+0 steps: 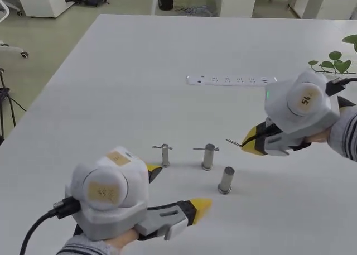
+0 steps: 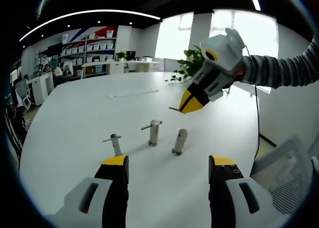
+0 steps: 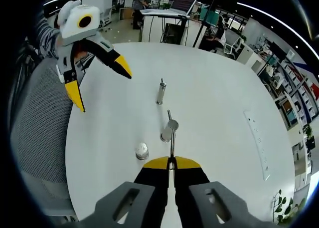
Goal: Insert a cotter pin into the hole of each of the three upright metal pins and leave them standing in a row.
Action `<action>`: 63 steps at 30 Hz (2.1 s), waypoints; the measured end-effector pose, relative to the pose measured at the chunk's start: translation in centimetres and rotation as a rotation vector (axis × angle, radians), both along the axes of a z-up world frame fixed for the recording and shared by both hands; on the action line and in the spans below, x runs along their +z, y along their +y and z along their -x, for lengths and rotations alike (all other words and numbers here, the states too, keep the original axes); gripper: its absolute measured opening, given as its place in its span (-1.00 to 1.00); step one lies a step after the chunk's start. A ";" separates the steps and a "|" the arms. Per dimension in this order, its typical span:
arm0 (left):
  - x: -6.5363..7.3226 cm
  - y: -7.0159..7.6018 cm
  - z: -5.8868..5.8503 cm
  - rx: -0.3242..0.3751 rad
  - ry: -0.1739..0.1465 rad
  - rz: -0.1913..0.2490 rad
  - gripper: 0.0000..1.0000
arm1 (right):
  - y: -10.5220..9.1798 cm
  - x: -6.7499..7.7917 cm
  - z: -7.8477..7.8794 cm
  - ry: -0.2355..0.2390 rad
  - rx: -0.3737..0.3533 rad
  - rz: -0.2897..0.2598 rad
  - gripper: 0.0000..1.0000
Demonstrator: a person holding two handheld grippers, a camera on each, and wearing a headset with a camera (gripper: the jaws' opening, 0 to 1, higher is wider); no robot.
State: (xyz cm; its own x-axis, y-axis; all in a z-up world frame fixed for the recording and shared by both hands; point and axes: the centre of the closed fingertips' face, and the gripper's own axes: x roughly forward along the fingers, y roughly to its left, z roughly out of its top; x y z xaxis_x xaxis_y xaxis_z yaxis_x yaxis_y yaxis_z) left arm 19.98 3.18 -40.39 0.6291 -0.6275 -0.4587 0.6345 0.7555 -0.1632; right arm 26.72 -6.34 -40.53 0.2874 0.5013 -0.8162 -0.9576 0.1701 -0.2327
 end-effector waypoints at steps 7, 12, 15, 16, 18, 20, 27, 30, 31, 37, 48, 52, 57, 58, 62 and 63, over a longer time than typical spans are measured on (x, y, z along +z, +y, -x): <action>0.3 -0.3 -0.2 0.020 0.063 0.081 0.01 | 1.5 0.1 1.9 -0.033 0.092 0.004 -1.00; 0.6 -0.6 -0.2 0.030 0.087 0.123 -0.05 | 2.3 -0.1 3.0 -0.056 0.156 0.019 -1.00; 0.4 -0.7 -0.2 0.034 0.114 0.141 -0.10 | 2.8 -0.1 3.5 -0.094 0.206 0.026 -1.00; 0.3 -0.7 -0.1 0.033 0.124 0.147 -0.13 | 3.0 -0.2 3.6 -0.099 0.214 0.028 -1.00; 0.2 -0.9 0.0 0.031 0.148 0.173 -0.19 | 3.2 -0.2 4.0 -0.096 0.220 0.019 -1.00; 0.3 -1.1 0.0 0.036 0.156 0.197 -0.23 | 3.6 -0.3 4.5 -0.087 0.231 0.010 -1.00; 0.3 -1.5 0.4 0.047 0.205 0.249 -0.43 | 4.4 -0.5 5.7 -0.106 0.286 0.012 -1.00; 0.4 -1.7 0.4 0.053 0.221 0.285 -0.53 | 4.7 -0.6 6.3 -0.107 0.305 0.008 -1.00; 0.5 -1.8 0.5 0.054 0.226 0.296 -0.55 | 4.8 -0.5 6.5 -0.107 0.308 0.005 -1.00; 0.7 -2.1 0.7 0.052 0.235 0.334 -0.71 | 5.3 -0.4 7.4 -0.097 0.331 -0.005 -1.00; 1.1 -2.5 1.1 0.042 0.232 0.376 -0.95 | 5.9 0.1 8.2 -0.099 0.348 -0.021 -1.00; 1.0 -2.5 1.1 0.038 0.233 0.375 -1.00 | 6.0 0.2 8.3 -0.100 0.347 -0.023 -1.00; 1.1 -2.8 1.3 0.018 0.224 0.369 -1.00 | 5.9 0.1 8.2 -0.100 0.343 -0.021 -1.00; 1.1 -2.9 1.4 0.009 0.212 0.356 -1.00 | 5.9 0.1 8.3 -0.099 0.344 -0.020 -1.00; 1.0 -3.1 1.7 -0.043 0.164 0.290 -1.00 | 5.8 0.0 8.3 -0.090 0.336 -0.024 -1.00; 1.0 -3.1 1.7 -0.053 0.149 0.276 -1.00 | 5.8 0.0 8.2 -0.090 0.329 -0.028 -1.00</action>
